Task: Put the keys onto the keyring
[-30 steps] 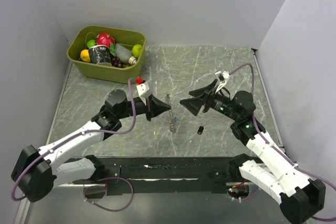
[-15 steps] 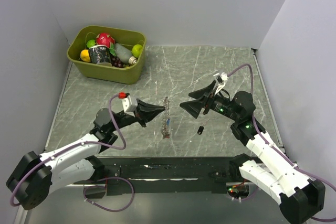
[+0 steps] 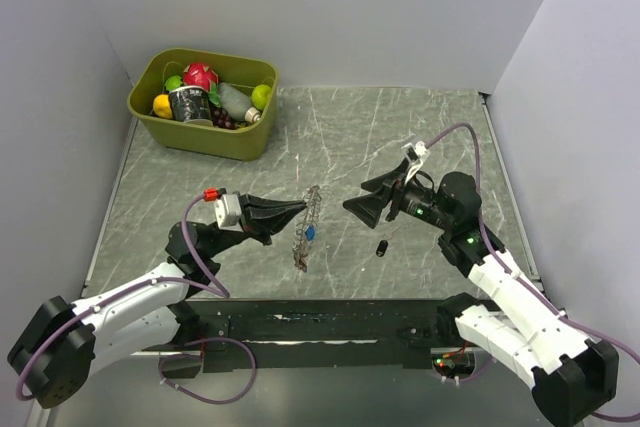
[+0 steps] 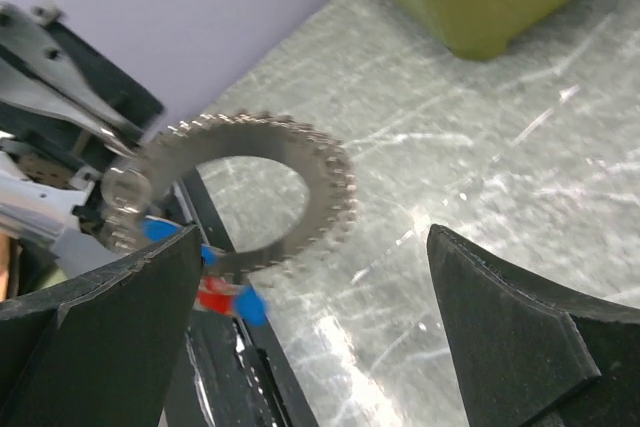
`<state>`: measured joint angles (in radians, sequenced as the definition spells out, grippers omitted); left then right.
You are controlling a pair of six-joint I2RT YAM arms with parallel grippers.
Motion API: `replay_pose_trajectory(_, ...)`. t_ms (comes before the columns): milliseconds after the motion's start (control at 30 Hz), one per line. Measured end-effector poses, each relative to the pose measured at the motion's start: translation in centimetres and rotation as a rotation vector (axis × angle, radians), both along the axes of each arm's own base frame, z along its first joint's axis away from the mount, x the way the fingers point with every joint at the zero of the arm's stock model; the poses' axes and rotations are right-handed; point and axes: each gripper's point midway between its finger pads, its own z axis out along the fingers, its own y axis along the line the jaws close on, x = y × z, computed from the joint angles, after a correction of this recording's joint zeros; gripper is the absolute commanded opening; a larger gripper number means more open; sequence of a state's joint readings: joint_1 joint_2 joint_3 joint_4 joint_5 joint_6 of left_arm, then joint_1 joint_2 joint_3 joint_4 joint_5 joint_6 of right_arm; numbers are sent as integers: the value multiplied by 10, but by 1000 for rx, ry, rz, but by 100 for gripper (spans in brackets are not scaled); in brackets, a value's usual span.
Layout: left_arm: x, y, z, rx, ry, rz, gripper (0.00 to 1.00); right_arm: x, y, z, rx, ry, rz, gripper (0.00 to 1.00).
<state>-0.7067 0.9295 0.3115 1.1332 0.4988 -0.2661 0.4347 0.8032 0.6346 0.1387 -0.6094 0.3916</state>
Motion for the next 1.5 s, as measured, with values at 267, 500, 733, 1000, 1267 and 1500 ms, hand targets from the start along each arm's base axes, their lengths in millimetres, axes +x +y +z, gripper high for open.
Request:
replay_pose_trajectory(267,-1,2,3,-1,-23,7,1,10,-21,-31,-103,84,-141,99)
replay_pose_trajectory(500,-1,1,2,1,-22,6,1,23,-55,-90,-272,280,-357,89)
replay_pose_trajectory(733,0,0,1,5,-19,4,1,26,-88,-159,-497,533,-533,74)
replay_pose_trajectory(1000,-1,1,-2,6,-16,5,1,34,-99,-202,-712,684,-613,59)
replay_pose_trajectory(1267,5,-3,-17,35,16,8,1,28,-99,-235,-840,760,-603,46)
replay_pose_trajectory(1500,8,-6,-40,78,68,6,1,25,-96,-245,-886,774,-589,40)
